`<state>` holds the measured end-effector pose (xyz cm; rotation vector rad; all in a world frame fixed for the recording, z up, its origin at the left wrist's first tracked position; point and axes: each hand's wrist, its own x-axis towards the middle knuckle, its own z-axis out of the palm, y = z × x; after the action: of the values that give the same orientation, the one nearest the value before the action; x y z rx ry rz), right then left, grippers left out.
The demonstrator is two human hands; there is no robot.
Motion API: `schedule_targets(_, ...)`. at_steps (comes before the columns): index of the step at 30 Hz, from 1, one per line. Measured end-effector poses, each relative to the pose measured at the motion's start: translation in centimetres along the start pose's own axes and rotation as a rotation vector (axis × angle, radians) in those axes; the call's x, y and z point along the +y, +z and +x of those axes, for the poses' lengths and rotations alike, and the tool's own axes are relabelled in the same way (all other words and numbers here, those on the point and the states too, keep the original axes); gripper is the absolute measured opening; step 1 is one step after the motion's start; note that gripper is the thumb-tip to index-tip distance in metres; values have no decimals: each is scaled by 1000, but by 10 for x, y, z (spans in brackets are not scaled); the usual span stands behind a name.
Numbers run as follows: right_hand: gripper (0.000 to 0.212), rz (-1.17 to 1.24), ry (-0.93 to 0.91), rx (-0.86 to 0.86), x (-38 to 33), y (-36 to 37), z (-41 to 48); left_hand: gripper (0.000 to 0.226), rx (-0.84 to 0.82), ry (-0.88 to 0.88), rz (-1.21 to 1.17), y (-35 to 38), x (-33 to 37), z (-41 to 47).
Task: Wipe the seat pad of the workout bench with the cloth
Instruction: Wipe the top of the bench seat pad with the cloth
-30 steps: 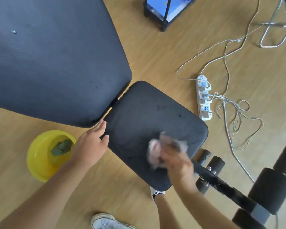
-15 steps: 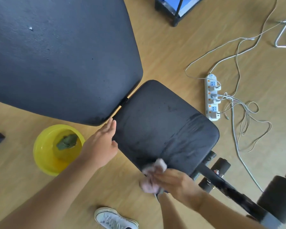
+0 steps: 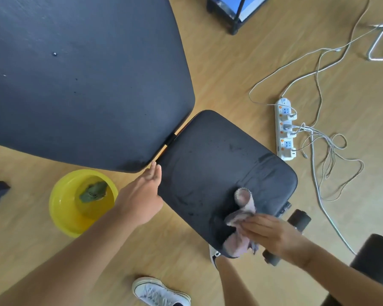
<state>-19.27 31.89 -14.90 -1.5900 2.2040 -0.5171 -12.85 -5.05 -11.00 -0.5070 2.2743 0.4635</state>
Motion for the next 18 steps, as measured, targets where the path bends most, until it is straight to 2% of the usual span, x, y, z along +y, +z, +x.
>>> schedule_targets(1,23,-27,86,77,25,-19,2,82,5,9,6,2,-1,0)
schedule_targets(4,19,92,802,530,58,-45,37,82,25,23,18,5,-1,-1)
schedule_targets(5,25,162,968,643,51,-39,58,82,30,30,21,5,-1,-2)
schedule_targets(6,29,264,1051,681,37,-26,78,82,31,37,19,4,-1,-2)
schedule_targets(7,28,413,1007,662,15,-15,98,81,27,40,11,3,-2,-2)
schedule_targets(8,22,606,829,550,-10,-6,111,81,20,43,6,2,-3,-2)
schedule_targets(9,20,655,670,410,-33,5,116,81,11,46,6,2,-5,-2)
schedule_targets(10,22,575,503,372,-46,14,107,81,6,50,12,2,-6,-1)
schedule_targets(12,25,263,-92,92,-58,23,67,81,12,45,10,1,-6,-2)
schedule_targets(13,26,129,-229,-56,-42,19,50,81,17,41,5,2,-5,-2)
schedule_targets(14,28,78,-141,-121,-20,10,35,82,19,39,-2,3,-5,-2)
schedule_targets(15,27,65,14,-91,-2,-10,31,83,21,37,-11,4,-4,-2)
schedule_targets(17,20,138,400,150,33,-34,40,83,33,43,-22,7,-4,-3)
schedule_targets(18,25,105,619,332,43,-35,53,83,42,48,-22,8,-4,-4)
